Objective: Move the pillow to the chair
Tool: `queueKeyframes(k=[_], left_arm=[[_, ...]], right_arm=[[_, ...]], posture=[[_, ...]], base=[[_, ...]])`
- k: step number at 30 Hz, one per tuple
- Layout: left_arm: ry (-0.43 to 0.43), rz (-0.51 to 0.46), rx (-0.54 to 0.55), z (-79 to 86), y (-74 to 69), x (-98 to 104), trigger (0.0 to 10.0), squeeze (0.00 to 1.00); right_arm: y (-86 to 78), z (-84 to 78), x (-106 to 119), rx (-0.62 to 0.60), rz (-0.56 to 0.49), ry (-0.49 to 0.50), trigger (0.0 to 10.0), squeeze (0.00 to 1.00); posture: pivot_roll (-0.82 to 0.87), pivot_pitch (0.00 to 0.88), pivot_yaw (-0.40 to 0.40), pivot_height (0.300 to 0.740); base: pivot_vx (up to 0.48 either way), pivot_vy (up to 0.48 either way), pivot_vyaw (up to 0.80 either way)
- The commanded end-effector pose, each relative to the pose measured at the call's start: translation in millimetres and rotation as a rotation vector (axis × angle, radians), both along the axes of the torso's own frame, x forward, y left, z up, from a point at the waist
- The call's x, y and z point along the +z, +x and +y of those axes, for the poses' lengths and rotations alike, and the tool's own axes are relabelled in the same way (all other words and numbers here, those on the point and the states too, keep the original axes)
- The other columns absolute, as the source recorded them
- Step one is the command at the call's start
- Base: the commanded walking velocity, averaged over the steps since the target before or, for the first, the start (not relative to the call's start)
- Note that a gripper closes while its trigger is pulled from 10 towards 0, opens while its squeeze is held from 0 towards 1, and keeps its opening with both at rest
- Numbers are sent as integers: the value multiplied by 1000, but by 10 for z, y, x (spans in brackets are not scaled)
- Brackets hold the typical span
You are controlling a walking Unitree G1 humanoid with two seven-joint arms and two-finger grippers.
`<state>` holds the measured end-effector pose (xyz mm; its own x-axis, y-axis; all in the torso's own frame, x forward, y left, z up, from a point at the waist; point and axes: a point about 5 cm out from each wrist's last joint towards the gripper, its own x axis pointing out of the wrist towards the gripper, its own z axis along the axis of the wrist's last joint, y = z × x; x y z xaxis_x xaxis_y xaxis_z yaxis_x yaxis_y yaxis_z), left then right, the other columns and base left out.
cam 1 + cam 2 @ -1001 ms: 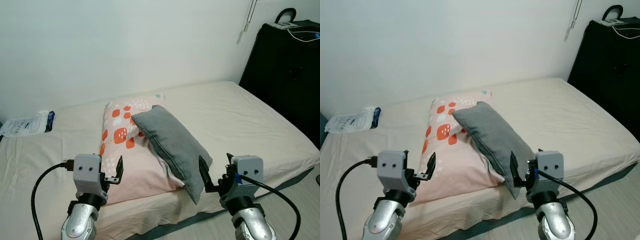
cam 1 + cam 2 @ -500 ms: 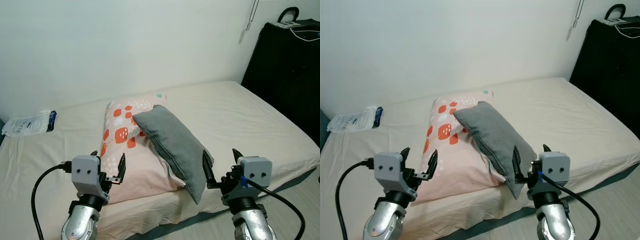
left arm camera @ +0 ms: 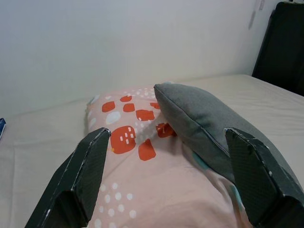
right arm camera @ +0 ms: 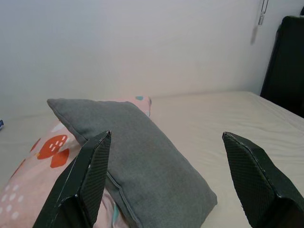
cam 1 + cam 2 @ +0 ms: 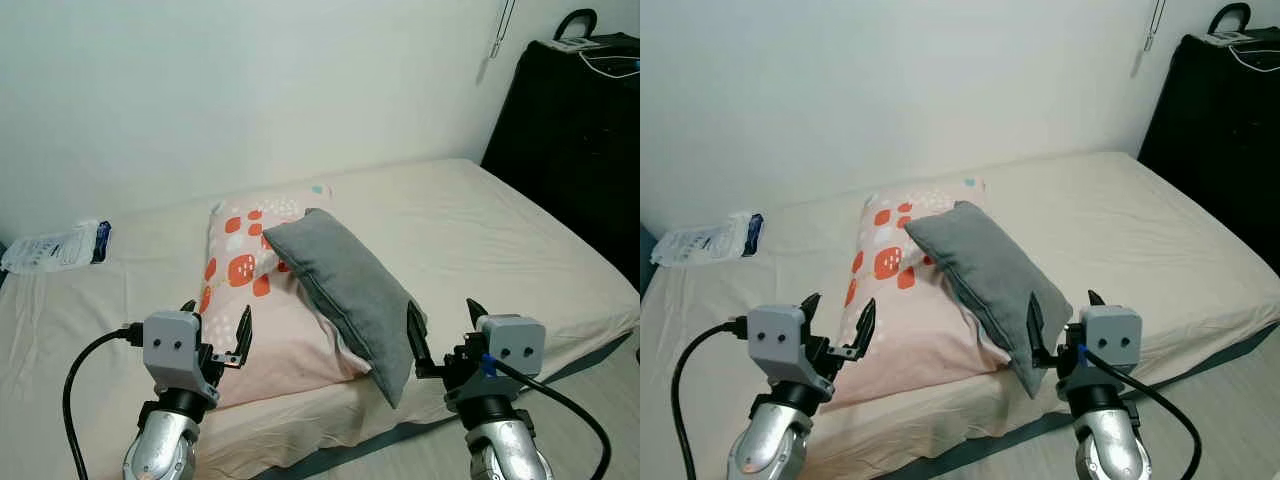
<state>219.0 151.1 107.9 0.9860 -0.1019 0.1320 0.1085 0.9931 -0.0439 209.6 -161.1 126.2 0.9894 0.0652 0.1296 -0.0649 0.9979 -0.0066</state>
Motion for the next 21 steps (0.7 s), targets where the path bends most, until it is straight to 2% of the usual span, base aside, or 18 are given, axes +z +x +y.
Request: queueKeyframes(k=[1,21], left_arm=[[-1,11,3,2,-4,-32,10000,0],[6,4,2,19,-9,-22,10000,0]], right_arm=[[0,0,-1,-2,-2,4,10000,0],[-4,53,45,2,-10,9,10000,0]], posture=[[17,0,-8,740],[20,0,-4,740]], base=[[0,0,0],[0,0,0]])
